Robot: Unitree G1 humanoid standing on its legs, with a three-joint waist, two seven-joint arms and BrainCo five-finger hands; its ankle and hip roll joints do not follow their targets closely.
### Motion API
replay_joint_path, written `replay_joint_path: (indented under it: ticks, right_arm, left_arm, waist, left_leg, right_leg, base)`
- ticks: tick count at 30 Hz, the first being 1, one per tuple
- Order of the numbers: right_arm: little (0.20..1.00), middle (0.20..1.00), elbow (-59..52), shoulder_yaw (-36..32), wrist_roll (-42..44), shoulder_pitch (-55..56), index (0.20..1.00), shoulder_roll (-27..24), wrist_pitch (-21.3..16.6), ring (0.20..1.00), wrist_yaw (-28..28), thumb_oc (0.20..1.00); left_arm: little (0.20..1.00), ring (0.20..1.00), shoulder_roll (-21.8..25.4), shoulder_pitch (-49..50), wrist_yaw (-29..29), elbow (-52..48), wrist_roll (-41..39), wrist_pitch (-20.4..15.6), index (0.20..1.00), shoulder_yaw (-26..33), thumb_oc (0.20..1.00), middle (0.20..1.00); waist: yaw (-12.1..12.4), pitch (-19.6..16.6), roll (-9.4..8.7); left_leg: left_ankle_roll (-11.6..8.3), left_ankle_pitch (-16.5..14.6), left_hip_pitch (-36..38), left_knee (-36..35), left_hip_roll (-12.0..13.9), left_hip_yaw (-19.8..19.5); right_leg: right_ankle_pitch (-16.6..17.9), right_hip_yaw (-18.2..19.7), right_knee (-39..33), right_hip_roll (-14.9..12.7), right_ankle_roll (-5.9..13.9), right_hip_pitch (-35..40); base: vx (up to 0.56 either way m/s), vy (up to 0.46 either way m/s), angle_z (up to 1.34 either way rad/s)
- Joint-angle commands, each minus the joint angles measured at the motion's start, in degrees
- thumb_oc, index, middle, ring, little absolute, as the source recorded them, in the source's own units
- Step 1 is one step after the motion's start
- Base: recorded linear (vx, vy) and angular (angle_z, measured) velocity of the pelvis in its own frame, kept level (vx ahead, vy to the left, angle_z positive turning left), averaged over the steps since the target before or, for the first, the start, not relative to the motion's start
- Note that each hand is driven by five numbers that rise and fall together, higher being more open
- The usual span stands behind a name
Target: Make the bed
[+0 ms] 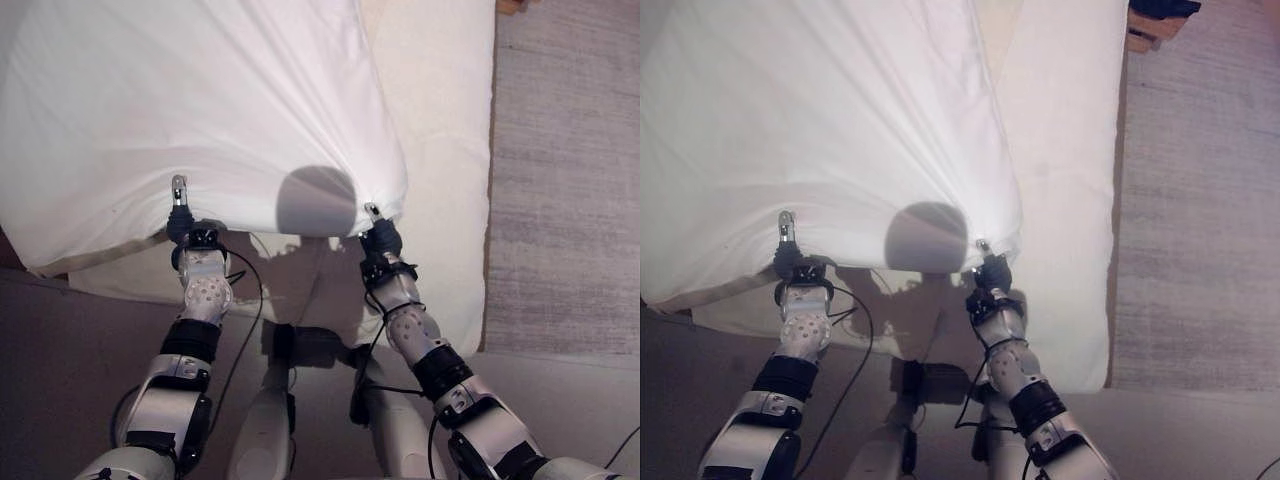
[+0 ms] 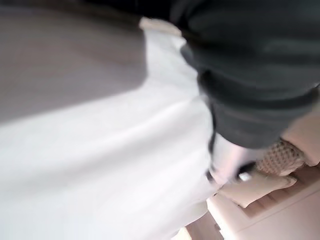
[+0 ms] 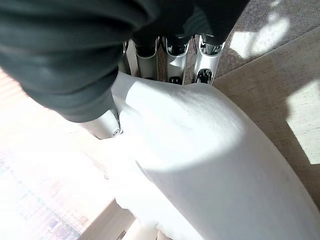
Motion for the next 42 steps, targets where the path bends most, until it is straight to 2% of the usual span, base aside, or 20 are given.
replay_joint_path:
  ticks: [1, 10, 14, 17, 22, 23, 24, 25, 27, 30, 32, 33, 34, 35, 36, 37, 38, 39, 40, 42]
  right_arm:
    - [0.200, 0.200, -1.7, -6.5, 1.1, 14.6, 0.200, -8.0, -5.5, 0.200, -2.7, 0.200]
    - [0.200, 0.200, -2.7, -7.1, 0.5, 13.0, 0.200, -7.7, -5.0, 0.200, -3.0, 0.200]
    - [0.200, 0.200, -3.0, -7.4, 0.5, 13.4, 0.200, -7.9, -4.1, 0.200, -2.3, 0.200]
    - [0.200, 0.200, -2.7, -8.5, 1.4, 14.8, 0.200, -8.0, -3.6, 0.200, -1.5, 0.200]
    - [0.200, 0.200, -3.4, -9.6, 2.2, 16.2, 0.200, -8.2, -3.7, 0.200, -0.9, 0.200]
    - [0.200, 0.200, -3.3, -8.9, 2.7, 15.5, 0.200, -8.0, -3.7, 0.200, -0.5, 0.200]
    - [0.200, 0.200, -3.3, -8.8, 2.7, 15.4, 0.200, -8.0, -3.7, 0.200, -0.4, 0.200]
    - [0.200, 0.200, -3.5, -8.1, 2.9, 15.0, 0.200, -8.0, -3.6, 0.200, -0.1, 0.200]
    - [0.200, 0.200, -3.7, -8.1, 3.0, 15.0, 0.200, -8.1, -3.5, 0.200, 0.1, 0.200]
    - [0.200, 0.200, -4.8, -9.3, 2.8, 16.6, 0.200, -8.9, -2.9, 0.200, 0.1, 0.200]
    - [0.200, 0.200, -5.4, -9.0, 2.5, 17.9, 0.200, -9.2, -2.5, 0.200, 0.2, 0.200]
    - [0.200, 0.200, -5.8, -9.8, 2.0, 19.4, 0.200, -9.1, -1.6, 0.200, -0.2, 0.200]
    - [0.200, 0.200, -5.8, -9.3, 1.3, 19.2, 0.200, -8.7, -1.4, 0.200, -0.4, 0.200]
    - [0.200, 0.200, -5.8, -9.3, 1.3, 19.2, 0.200, -8.7, -1.4, 0.200, -0.4, 0.200]
    - [0.200, 0.200, -5.0, -9.1, 1.2, 18.6, 0.200, -7.7, -1.7, 0.200, -0.7, 0.200]
    - [0.200, 0.200, -4.4, -9.1, 1.6, 18.3, 0.200, -6.9, -1.9, 0.200, -0.7, 0.200]
    - [0.200, 0.200, -3.9, -8.7, 1.9, 18.1, 0.200, -6.9, -2.0, 0.200, 0.1, 0.200]
    - [0.200, 0.200, -3.8, -8.6, 2.0, 18.1, 0.200, -7.0, -2.1, 0.200, 0.2, 0.200]
    - [0.200, 0.200, -2.9, -8.3, 2.7, 18.3, 0.200, -6.8, -1.9, 0.200, 1.3, 0.200]
    - [0.200, 0.200, -2.5, -7.7, 3.4, 18.7, 0.200, -7.1, -1.9, 0.200, 2.3, 0.200]
  left_arm:
    - [0.200, 0.200, 6.4, -4.0, -0.3, 3.5, 5.8, -2.8, 0.200, 5.9, 0.200, 0.200]
    - [0.200, 0.200, 2.7, 3.8, -2.1, 0.6, 6.0, -2.3, 0.200, 9.2, 0.200, 0.200]
    - [0.200, 0.200, 0.8, 8.2, -2.9, -1.0, 6.6, -1.7, 0.200, 10.3, 0.200, 0.200]
    - [0.200, 0.200, -1.2, 10.8, -4.3, -1.1, 6.9, -0.4, 0.200, 10.2, 0.200, 0.200]
    - [0.200, 0.200, -4.5, 11.7, -5.6, -2.4, 6.7, -0.4, 0.200, 8.6, 0.200, 0.200]
    - [0.200, 0.200, -5.1, 12.1, -5.9, -2.5, 6.4, -0.8, 0.200, 8.5, 0.200, 0.200]
    - [0.200, 0.200, -5.1, 12.1, -6.0, -2.5, 6.4, -0.8, 0.200, 8.5, 0.200, 0.200]
    - [0.200, 0.200, -5.1, 12.4, -5.9, -2.9, 6.1, -1.6, 0.200, 8.9, 0.200, 0.200]
    - [0.200, 0.200, -4.7, 12.0, -5.6, -2.3, 5.6, -2.0, 0.200, 9.2, 0.200, 0.200]
    - [0.200, 0.200, -4.4, 11.2, -6.0, -1.8, 5.3, -1.6, 0.200, 8.1, 0.200, 0.200]
    - [0.200, 0.200, -4.0, 11.7, -6.8, -1.4, 5.5, -1.2, 0.200, 6.9, 0.200, 0.200]
    - [0.200, 0.200, -4.3, 11.3, -7.6, -0.8, 6.2, -0.2, 0.200, 5.0, 0.200, 0.200]
    - [0.200, 0.200, -4.3, 12.0, -8.1, -1.7, 6.6, -0.4, 0.200, 4.6, 0.200, 0.200]
    - [0.200, 0.200, -4.2, 12.0, -8.0, -1.7, 6.6, -0.4, 0.200, 4.6, 0.200, 0.200]
    - [0.200, 0.200, -3.4, 12.1, -7.2, -0.9, 8.2, -0.3, 0.200, 4.9, 0.200, 0.200]
    - [0.200, 0.200, -3.2, 12.3, -7.3, -1.1, 8.9, 0.1, 0.200, 5.0, 0.200, 0.200]
    - [0.200, 0.200, -3.0, 12.4, -7.8, -1.5, 9.3, 0.4, 0.200, 4.6, 0.200, 0.200]
    - [0.200, 0.200, -3.1, 12.5, -7.9, -1.5, 9.3, 0.4, 0.200, 4.7, 0.200, 0.200]
    - [0.200, 0.200, -3.2, 12.8, -8.8, -1.7, 9.5, 1.3, 0.200, 4.6, 0.200, 0.200]
    - [0.200, 0.200, -3.1, 12.7, -8.7, -1.3, 10.4, 1.7, 0.200, 4.4, 0.200, 0.200]
  waist:
    - [-1.6, -1.9, 3.45]
    - [-0.6, -1.4, 4.74]
    - [-0.7, -2.1, 6.57]
    - [-0.1, -3.6, 8.26]
    - [-1.7, -5.0, 9.38]
    - [-2.1, -5.7, 9.30]
    - [-2.0, -5.7, 9.34]
    - [-1.9, -6.9, 8.59]
    - [-2.2, -8.8, 8.41]
    - [-3.1, -11.5, 8.83]
    - [-3.5, -12.8, 9.12]
    - [-3.8, -13.7, 7.77]
    - [-3.6, -13.5, 7.28]
    - [-3.5, -13.6, 7.16]
    - [-2.4, -13.4, 8.34]
    - [-2.3, -13.6, 8.96]
    - [-3.1, -13.8, 9.39]
    - [-3.1, -13.7, 9.28]
    - [-3.6, -14.3, 10.17]
    - [-4.6, -14.5, 10.48]
  left_leg:
    - [0.56, -3.7, -0.2, 0.0, -2.2, 0.0]
    - [0.81, -5.7, 1.5, 3.8, -2.3, 0.0]
    - [0.45, -6.0, 3.2, 5.2, -2.3, -1.6]
    - [-1.28, -4.7, 2.9, 6.5, -2.5, -4.3]
    - [-2.63, -5.7, 2.8, 10.5, -2.4, -5.8]
    - [-3.21, -6.5, 3.2, 11.8, 0.4, -5.5]
    - [-3.19, -6.3, 3.1, 11.8, 0.4, -5.5]
    - [-3.79, -6.0, 3.9, 11.9, 5.2, -5.4]
    - [-4.66, -3.5, 5.3, 9.4, 11.5, -4.7]
    - [-6.65, -1.3, 6.5, 7.5, 16.2, -0.4]
    - [-7.44, -3.3, 7.7, 7.4, 16.1, 1.4]
    - [-6.75, -5.8, 5.7, 10.7, 11.6, 1.8]
    - [-6.03, -7.9, 5.1, 13.1, 10.2, 3.5]
    - [-5.93, -8.1, 5.0, 13.3, 10.1, 3.6]
    - [-5.12, -10.3, 6.3, 13.1, 9.3, 7.1]
    - [-4.43, -10.0, 6.6, 12.4, 8.2, 8.1]
    - [-3.70, -9.4, 7.3, 10.8, 6.6, 8.1]
    - [-3.35, -8.2, 6.9, 10.5, 6.6, 8.8]
    - [-2.79, -7.4, 9.0, 7.7, 4.7, 8.3]
    - [-2.43, -7.0, 11.8, 4.5, 2.7, 8.4]
  right_leg:
    - [-3.5, 2.4, 7.4, -0.1, 3.43, -1.1]
    - [-6.0, 3.2, 11.8, -0.1, 2.55, -0.1]
    - [-9.9, 5.1, 16.0, 0.7, 1.51, 1.7]
    - [-13.2, 2.3, 18.7, -0.3, 0.13, 3.0]
    - [-14.4, -3.1, 18.6, -3.3, -0.01, 6.7]
    - [-13.7, -3.0, 17.9, -4.4, 0.64, 8.0]
    - [-13.3, -3.0, 17.7, -4.3, 0.62, 7.9]
    - [-12.8, -2.4, 17.1, -6.0, 1.38, 9.0]
    - [-12.2, -1.6, 16.2, -8.1, 2.53, 10.1]
    - [-9.9, -2.7, 15.5, -12.4, 4.43, 12.0]
    - [-8.6, -3.6, 15.8, -14.3, 5.49, 12.4]
    - [2.9, -4.8, 12.4, -19.6, 7.36, 14.2]
    - [7.0, -6.3, 12.5, -21.8, 7.53, 13.7]
    - [7.1, -6.1, 12.5, -22.0, 7.63, 13.6]
    - [4.4, -11.7, 14.8, -22.2, 7.18, 13.3]
    - [1.9, -12.7, 17.4, -21.0, 6.51, 13.6]
    - [-2.1, -10.3, 20.4, -17.3, 5.12, 13.0]
    - [-1.8, -10.6, 20.8, -17.6, 4.21, 12.3]
    - [-8.7, -7.4, 22.7, -9.8, 2.26, 10.7]
    - [-12.8, -5.1, 23.2, -2.4, 0.46, 8.8]
  base:
    - [0.00, 0.000, 0.00]
    - [-0.02, -0.030, -0.06]
    - [-0.03, -0.094, 0.07]
    - [-0.05, -0.123, 0.33]
    - [-0.01, -0.039, 0.88]
    - [-0.01, 0.116, 0.67]
    - [0.02, 0.268, 0.47]
    - [0.06, 0.280, 0.18]
    - [0.11, 0.409, 0.16]
    - [0.12, 0.519, 0.11]
    - [0.10, 0.518, 0.47]
    - [0.04, 0.673, 0.33]
    - [0.04, 0.677, 0.19]
    - [0.07, 0.632, 0.07]
    - [0.07, 0.676, 0.09]
    - [0.10, 0.909, -0.30]
    - [-0.02, 0.500, -0.44]
    - [0.06, 0.554, -0.29]
    - [0.08, 0.451, -0.09]
    - [0.19, 0.476, -0.08]
